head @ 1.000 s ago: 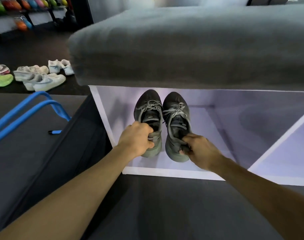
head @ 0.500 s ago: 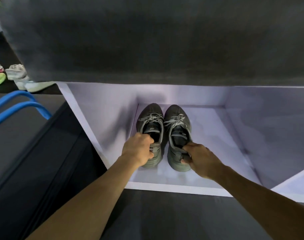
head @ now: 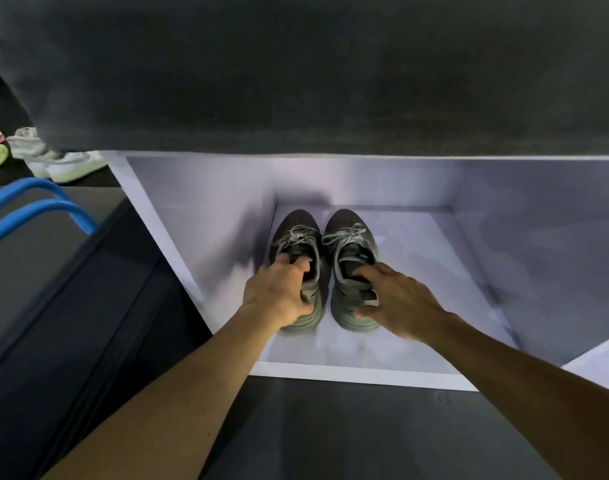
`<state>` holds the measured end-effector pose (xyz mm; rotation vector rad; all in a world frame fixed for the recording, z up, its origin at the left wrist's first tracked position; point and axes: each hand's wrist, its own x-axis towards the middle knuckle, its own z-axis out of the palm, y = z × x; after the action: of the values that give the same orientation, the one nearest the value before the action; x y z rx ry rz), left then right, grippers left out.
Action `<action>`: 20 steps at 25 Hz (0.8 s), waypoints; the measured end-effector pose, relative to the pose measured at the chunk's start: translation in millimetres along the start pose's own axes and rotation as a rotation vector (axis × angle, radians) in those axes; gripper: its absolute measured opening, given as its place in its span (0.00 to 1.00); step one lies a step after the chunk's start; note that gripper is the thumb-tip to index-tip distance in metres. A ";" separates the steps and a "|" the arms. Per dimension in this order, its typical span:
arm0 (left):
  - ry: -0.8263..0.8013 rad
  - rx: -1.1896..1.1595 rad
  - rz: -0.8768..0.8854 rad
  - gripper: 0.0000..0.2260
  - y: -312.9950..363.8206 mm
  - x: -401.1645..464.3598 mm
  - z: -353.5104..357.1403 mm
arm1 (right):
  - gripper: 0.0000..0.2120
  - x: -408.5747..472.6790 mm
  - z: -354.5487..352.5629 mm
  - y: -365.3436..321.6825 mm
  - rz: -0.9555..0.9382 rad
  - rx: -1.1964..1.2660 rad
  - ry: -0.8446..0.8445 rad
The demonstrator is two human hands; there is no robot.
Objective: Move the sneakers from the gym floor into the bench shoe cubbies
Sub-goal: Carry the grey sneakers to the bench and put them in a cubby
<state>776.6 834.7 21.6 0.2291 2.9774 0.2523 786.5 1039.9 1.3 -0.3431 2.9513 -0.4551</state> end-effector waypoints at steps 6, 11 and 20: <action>0.163 0.013 0.039 0.31 8.4 -21.0 -24.3 | 0.33 -21.4 -20.2 -4.6 -0.077 -0.093 0.232; 0.194 -0.068 0.050 0.30 22.2 -87.3 -65.0 | 0.32 -79.6 -55.2 -28.5 -0.080 -0.105 0.256; 0.206 -0.147 0.132 0.30 75.1 -235.8 -261.5 | 0.30 -220.8 -238.5 -128.6 -0.098 -0.091 0.342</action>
<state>976.8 828.8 320.8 0.4066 3.1294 0.5393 985.7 1041.2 288.5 -0.4643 3.3071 -0.4300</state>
